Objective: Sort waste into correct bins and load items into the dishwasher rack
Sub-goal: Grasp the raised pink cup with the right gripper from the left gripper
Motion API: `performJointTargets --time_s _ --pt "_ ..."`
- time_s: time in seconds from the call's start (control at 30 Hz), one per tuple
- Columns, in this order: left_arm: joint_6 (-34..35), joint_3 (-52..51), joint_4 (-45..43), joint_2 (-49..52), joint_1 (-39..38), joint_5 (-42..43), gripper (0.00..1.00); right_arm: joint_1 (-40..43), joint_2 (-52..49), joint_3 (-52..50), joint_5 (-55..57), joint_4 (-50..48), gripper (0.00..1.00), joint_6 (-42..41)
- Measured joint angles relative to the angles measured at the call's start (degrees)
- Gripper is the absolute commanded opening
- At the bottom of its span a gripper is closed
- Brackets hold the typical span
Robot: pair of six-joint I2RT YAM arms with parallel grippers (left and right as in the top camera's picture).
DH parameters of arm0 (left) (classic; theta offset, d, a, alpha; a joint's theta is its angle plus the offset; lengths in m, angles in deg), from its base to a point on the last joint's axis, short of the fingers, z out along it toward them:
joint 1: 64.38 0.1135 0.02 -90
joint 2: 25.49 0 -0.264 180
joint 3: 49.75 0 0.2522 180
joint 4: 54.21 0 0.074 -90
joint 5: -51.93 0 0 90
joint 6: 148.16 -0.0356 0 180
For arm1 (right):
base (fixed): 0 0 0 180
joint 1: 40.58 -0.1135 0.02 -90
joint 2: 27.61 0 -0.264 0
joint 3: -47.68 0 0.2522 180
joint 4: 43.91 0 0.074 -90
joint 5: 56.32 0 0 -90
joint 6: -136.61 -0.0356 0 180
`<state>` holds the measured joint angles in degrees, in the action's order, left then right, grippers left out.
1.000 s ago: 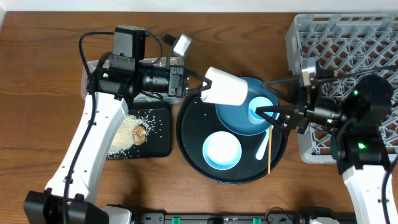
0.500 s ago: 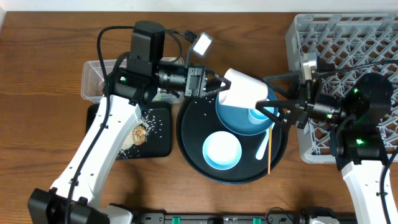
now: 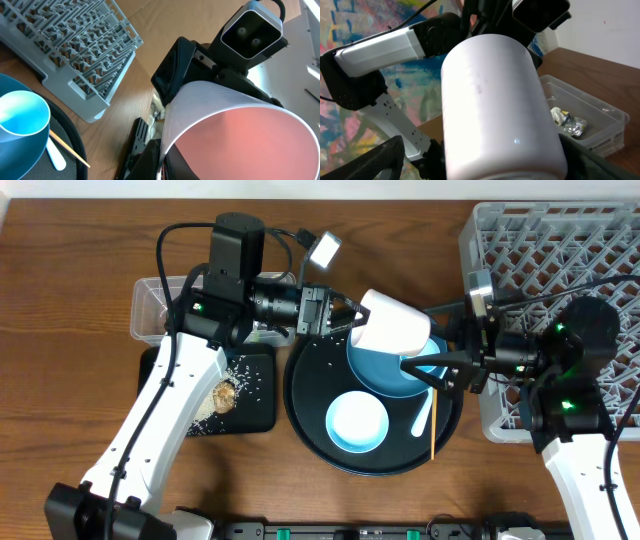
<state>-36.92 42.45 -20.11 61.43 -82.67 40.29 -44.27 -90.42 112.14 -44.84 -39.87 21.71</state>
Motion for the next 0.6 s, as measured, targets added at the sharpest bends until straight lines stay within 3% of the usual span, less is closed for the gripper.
performJointTargets --time_s 0.6 --pt "0.0 0.0 0.0 0.0 0.0 1.2 0.06 -3.0 -0.6 0.0 3.3 0.0 0.70 1.6"
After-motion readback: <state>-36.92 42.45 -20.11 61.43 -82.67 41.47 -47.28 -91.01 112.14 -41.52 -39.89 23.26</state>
